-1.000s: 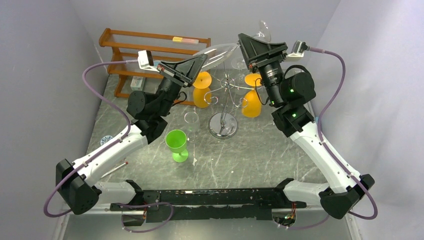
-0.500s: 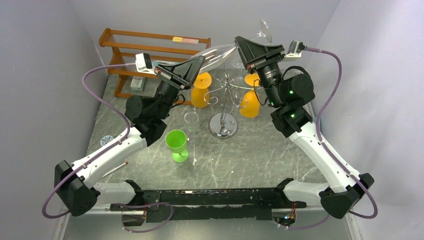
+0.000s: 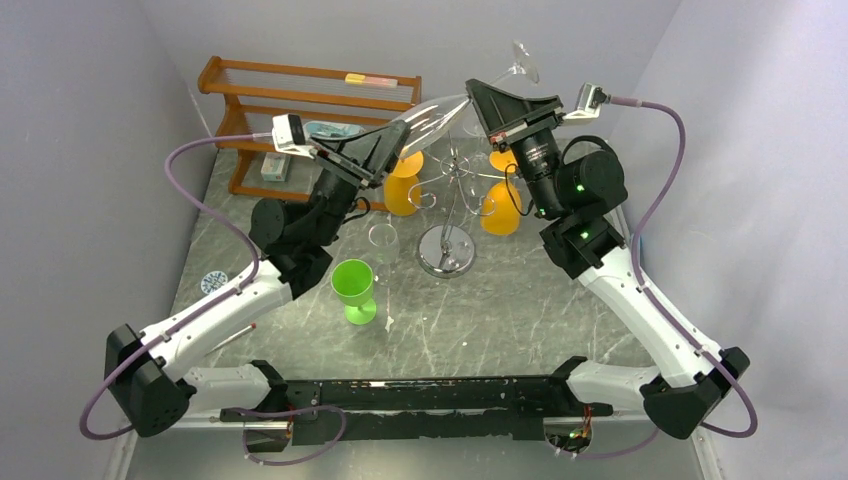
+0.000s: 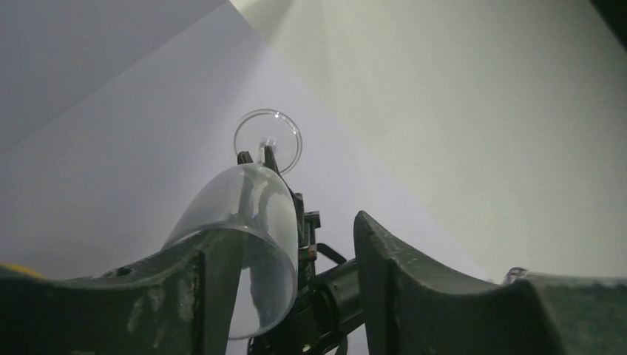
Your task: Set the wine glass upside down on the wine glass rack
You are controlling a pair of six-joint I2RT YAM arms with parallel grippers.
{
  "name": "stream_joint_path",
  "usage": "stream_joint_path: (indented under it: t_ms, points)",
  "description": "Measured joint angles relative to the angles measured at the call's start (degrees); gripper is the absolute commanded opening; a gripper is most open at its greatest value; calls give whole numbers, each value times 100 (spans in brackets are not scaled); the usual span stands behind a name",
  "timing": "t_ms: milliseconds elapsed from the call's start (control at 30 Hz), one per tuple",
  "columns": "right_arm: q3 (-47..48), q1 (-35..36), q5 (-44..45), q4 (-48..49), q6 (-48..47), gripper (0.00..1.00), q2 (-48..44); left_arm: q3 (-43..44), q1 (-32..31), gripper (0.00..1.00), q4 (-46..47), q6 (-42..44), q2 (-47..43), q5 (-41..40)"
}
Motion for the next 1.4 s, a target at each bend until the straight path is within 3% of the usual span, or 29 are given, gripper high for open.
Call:
stream_joint_path:
  t_ms: [133, 267, 567, 833, 1133, 1400]
  points:
    - [197, 11, 7, -516, -313, 0, -81, -105, -33, 87, -507, 234, -365, 9]
    - [577, 11, 24, -1147, -651, 0, -289, -105, -44, 94, -1412, 599, -979, 44]
    - [1410, 17, -269, -2889, -1834, 0, -986, 55, -44, 93, -4273, 1893, -2037, 66]
    - [1751, 22, -750, -4813, -3314, 0, -1537, 234, -44, 91, -5936, 2940, -2127, -68]
    - [229, 24, -426, -5908, -4369, 0, -2234, 280, -44, 92, -6603, 3412, -1961, -219]
    - [-1860, 26, 354, -5560, -4513, 0, -2885, 269, -44, 91, -6605, 3469, -1884, -225]
